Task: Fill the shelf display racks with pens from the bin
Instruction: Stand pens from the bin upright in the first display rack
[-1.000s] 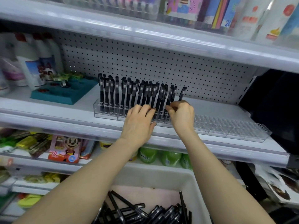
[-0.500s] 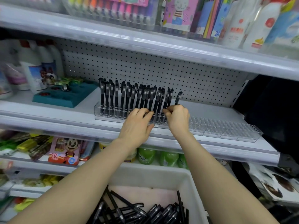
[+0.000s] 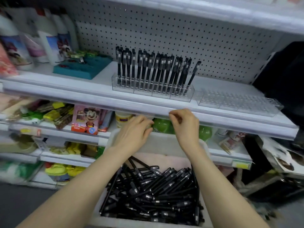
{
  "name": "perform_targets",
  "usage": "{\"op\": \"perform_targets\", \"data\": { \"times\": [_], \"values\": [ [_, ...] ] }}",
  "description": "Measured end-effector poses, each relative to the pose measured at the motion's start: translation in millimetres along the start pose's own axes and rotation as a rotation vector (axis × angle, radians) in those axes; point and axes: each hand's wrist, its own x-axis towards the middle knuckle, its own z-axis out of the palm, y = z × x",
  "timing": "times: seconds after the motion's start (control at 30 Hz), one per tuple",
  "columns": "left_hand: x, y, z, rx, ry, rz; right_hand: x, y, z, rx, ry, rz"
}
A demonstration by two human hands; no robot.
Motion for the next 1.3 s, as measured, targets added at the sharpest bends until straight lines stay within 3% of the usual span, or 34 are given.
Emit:
{"op": "perform_targets", "data": {
  "times": [0.07, 0.27, 0.47, 0.53, 0.63, 0.77, 0.9, 1.07, 1.3],
  "values": [
    [-16, -7, 8, 0.048, -0.07, -0.034, -23, 1, 4, 0.013, -0.149, -0.023],
    [-24, -12, 14, 0.1, -0.095, -0.071, -62, 15, -1, 0.142, -0.993, 0.117],
    [-21, -13, 20, 0.12, -0.063, -0.092, -68, 17, -26, 0.025, -1.427, 0.187],
    [-20, -10, 19, 0.136, -0.055, -0.09, -74, 18, -23, -0.065, -1.502, 0.155],
    [-22, -7, 18, 0.157, -0.045, -0.092, -81, 19, -10, -0.12, -1.437, 0.129],
    [-20, -7, 20, 0.149, -0.032, -0.093, -87, 27, 7, 0.009, -1.109, 0.141],
    [-19, -11, 26, 0.145, 0.003, -0.073, -81, 37, 13, -0.124, -0.85, 0.057],
    [-20, -15, 32, 0.147, 0.034, -0.067, -78, 51, 11, -0.119, -0.707, 0.14],
    [-25, -13, 32, 0.123, 0.029, -0.084, -83, 56, 3, -0.066, -0.647, 0.307]
  ]
}}
